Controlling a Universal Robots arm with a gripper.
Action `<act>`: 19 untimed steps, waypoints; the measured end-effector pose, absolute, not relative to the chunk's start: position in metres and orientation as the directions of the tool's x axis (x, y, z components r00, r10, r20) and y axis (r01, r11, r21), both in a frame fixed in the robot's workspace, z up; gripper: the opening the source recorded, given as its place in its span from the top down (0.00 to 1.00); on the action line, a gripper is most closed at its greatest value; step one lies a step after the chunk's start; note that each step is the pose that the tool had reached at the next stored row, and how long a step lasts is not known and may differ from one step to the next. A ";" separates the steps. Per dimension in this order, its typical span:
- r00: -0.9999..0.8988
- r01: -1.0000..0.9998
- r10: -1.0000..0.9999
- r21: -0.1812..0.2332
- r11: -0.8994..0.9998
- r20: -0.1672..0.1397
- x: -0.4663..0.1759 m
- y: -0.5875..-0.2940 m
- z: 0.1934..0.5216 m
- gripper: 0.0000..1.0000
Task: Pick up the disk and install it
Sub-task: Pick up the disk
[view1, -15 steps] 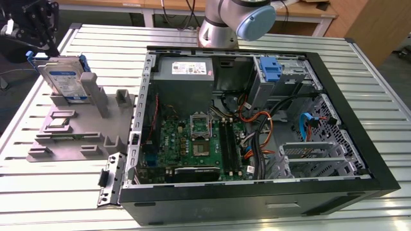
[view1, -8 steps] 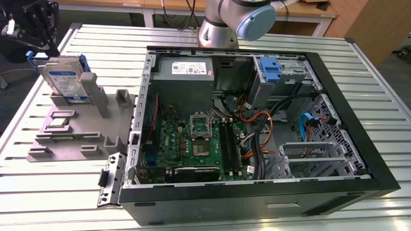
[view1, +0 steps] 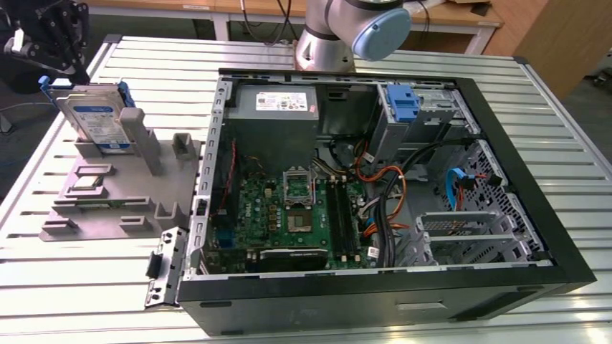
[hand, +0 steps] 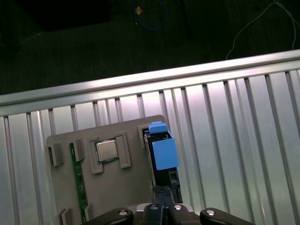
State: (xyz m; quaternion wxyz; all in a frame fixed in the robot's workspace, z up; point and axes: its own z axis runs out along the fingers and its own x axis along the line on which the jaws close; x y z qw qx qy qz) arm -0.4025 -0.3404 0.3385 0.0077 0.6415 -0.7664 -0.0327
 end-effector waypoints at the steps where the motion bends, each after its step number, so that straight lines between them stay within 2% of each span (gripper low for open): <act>1: -0.175 -0.983 -0.984 0.060 0.173 -0.030 -0.402 -0.340 0.339 0.90; 19: -0.174 -0.983 -0.984 0.060 0.172 -0.030 -0.402 -0.340 0.340 0.89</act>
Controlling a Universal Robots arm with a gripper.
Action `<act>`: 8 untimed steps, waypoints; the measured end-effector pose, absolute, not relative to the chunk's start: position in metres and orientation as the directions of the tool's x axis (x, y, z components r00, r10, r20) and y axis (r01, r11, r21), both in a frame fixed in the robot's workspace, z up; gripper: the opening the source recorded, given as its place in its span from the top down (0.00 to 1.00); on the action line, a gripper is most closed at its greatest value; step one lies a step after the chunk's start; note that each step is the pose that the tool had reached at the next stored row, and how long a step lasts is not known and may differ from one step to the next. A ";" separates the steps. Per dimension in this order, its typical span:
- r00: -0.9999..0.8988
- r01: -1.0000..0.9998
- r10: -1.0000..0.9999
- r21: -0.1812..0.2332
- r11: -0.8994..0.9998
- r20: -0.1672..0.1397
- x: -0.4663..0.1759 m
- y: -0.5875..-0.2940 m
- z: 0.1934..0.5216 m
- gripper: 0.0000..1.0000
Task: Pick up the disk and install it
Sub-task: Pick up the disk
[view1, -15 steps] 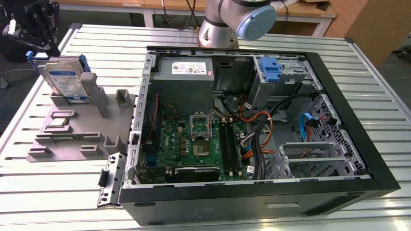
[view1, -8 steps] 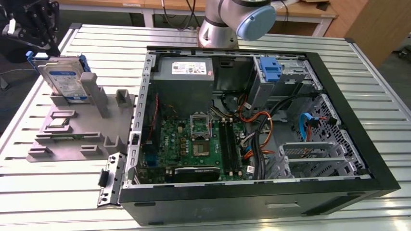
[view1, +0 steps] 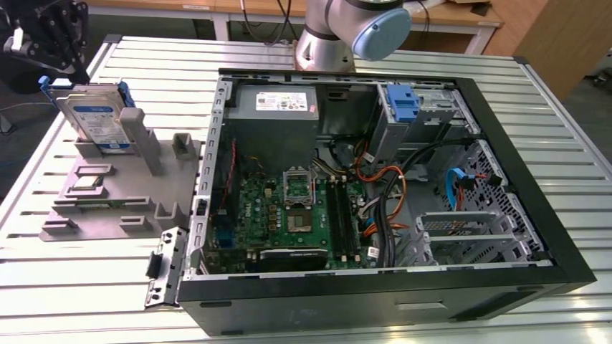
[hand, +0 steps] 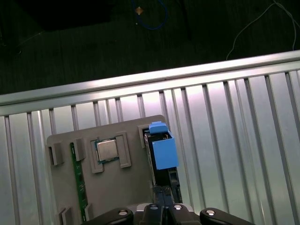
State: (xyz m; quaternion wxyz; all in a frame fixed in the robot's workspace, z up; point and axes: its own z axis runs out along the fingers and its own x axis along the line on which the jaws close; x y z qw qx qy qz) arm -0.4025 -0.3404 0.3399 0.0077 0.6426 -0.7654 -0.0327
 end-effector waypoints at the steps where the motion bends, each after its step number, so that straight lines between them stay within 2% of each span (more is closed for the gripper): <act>1: -0.174 -0.983 -0.984 0.060 0.172 -0.030 -0.402 -0.340 0.340 0.89; 2: -0.174 -0.983 -0.984 0.060 0.172 -0.030 -0.402 -0.340 0.340 0.83; 3: -0.174 -0.983 -0.984 0.060 0.172 -0.030 -0.402 -0.340 0.340 0.83; 7: -0.174 -0.983 -0.984 0.060 0.172 -0.030 -0.402 -0.340 0.340 0.59; 8: -0.174 -0.983 -0.984 0.060 0.172 -0.030 -0.402 -0.340 0.340 0.59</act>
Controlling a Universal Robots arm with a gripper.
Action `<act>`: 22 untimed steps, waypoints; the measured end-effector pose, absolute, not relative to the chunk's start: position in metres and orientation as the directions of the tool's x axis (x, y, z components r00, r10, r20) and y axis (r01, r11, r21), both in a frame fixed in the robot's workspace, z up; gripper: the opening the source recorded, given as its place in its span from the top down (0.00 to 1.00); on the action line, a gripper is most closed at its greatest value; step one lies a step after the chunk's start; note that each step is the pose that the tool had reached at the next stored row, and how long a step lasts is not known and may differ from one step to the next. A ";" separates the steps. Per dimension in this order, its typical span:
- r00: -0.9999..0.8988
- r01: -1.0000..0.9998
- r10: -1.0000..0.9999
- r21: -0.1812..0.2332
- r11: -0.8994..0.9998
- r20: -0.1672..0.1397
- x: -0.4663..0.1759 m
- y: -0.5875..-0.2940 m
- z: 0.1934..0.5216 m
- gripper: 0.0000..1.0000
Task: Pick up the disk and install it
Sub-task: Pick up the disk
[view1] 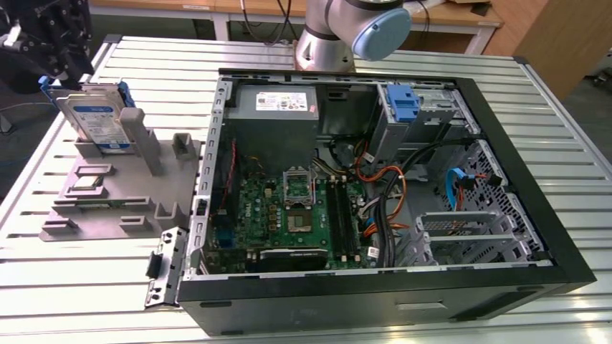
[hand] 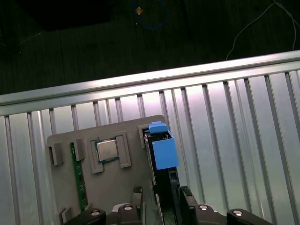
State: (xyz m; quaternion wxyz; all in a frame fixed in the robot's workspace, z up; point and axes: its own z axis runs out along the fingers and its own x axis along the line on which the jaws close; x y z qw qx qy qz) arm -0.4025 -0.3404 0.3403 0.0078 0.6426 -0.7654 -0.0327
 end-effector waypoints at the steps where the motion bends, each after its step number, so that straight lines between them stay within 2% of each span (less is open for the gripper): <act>1: -0.174 -0.983 -0.984 0.060 0.172 -0.030 -0.402 -0.340 0.340 0.53; 4: -0.174 -0.983 -0.984 0.060 0.172 -0.030 -0.402 -0.340 0.340 0.42; 6: -0.174 -0.983 -0.984 0.060 0.172 -0.030 -0.402 -0.340 0.340 0.42; 7: -0.174 -0.983 -0.984 0.060 0.172 -0.030 -0.402 -0.340 0.341 0.35; 22: -0.135 -0.989 -0.990 0.060 0.133 -0.030 -0.403 -0.340 0.325 0.35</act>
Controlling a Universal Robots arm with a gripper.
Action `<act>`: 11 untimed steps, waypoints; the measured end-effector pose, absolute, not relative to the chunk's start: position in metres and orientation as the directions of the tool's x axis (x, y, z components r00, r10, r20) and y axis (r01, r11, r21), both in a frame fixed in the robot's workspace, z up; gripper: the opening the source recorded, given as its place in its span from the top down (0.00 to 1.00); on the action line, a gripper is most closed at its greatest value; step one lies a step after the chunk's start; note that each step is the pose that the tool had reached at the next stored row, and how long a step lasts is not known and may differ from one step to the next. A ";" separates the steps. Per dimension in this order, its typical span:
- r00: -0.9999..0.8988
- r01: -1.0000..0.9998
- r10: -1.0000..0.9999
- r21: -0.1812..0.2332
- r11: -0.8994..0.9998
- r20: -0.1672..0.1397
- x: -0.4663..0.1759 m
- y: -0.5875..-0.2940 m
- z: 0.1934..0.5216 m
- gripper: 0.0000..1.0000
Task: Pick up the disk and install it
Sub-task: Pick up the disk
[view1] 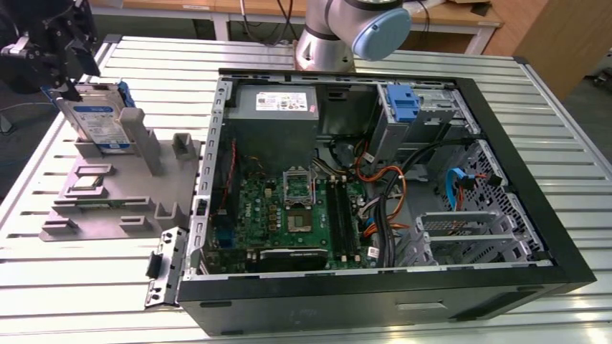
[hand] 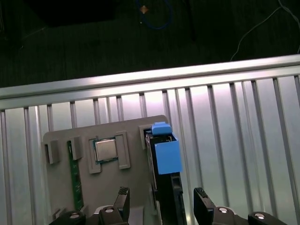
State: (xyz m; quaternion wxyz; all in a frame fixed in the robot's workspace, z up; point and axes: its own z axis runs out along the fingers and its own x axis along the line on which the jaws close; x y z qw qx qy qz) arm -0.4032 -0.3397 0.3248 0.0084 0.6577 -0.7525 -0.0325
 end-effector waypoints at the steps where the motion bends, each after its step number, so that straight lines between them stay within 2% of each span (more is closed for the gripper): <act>1: -0.132 -0.990 -0.991 0.060 0.130 -0.030 -0.403 -0.340 0.323 0.35; 11: -0.101 -0.993 -0.994 0.060 0.099 -0.030 -0.404 -0.340 0.305 0.35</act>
